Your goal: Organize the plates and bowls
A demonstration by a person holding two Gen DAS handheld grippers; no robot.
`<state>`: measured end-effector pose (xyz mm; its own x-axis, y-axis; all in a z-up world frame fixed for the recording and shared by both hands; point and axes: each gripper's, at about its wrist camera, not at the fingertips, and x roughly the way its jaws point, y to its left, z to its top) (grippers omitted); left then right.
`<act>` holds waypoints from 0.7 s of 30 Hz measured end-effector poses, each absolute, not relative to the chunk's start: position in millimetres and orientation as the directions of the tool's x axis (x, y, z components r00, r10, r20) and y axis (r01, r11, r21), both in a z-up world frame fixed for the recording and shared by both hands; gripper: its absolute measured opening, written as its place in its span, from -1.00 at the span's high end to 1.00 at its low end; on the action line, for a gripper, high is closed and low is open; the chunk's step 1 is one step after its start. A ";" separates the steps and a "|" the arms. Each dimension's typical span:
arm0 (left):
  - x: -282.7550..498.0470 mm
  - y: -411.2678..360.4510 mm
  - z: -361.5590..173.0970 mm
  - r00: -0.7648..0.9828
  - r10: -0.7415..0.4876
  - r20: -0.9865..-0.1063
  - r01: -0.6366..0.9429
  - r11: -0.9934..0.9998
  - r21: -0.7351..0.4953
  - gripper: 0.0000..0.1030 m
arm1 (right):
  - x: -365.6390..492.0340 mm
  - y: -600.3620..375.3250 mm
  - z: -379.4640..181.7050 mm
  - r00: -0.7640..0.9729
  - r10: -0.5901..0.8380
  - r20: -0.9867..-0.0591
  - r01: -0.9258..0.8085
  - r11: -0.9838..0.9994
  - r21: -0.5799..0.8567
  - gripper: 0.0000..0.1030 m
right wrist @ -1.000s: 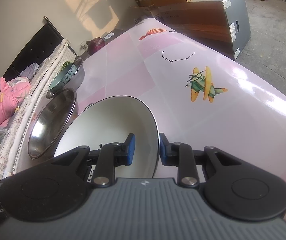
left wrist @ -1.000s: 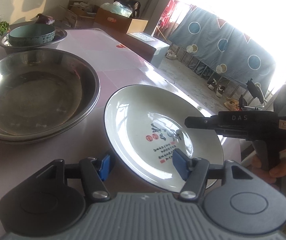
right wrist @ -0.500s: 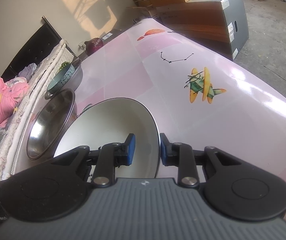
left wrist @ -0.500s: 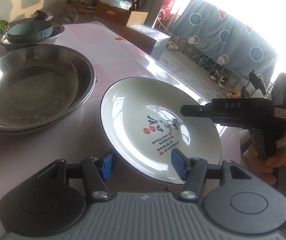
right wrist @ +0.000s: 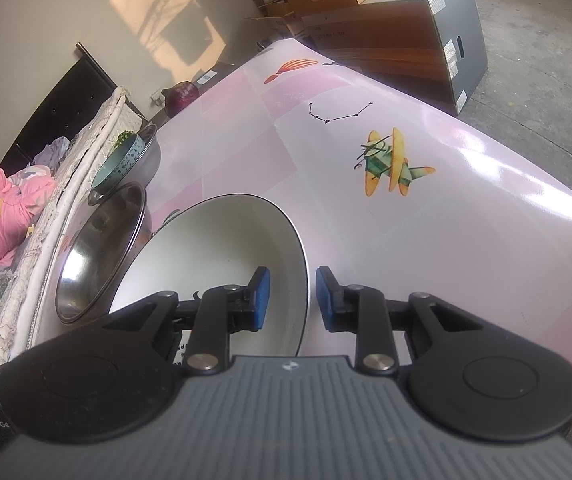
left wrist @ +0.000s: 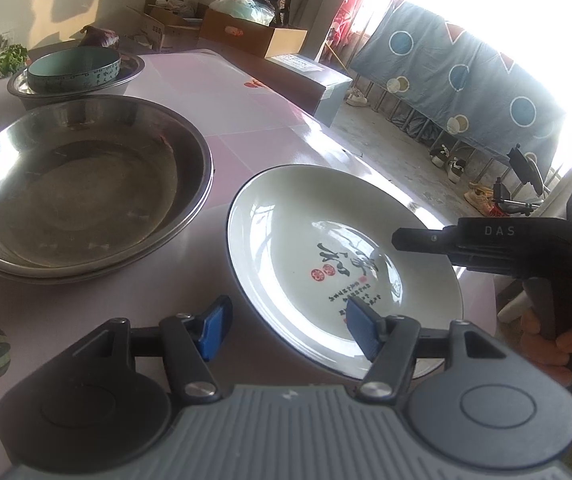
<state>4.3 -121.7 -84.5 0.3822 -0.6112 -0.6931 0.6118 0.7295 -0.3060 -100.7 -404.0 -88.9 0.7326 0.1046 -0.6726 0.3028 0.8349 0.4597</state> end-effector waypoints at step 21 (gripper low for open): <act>-0.5 -127.5 -80.8 0.417 -0.562 -0.714 0.597 0.762 -0.251 -0.11 | -97.1 -389.7 -87.8 0.740 0.111 -0.663 0.263 0.859 0.438 0.41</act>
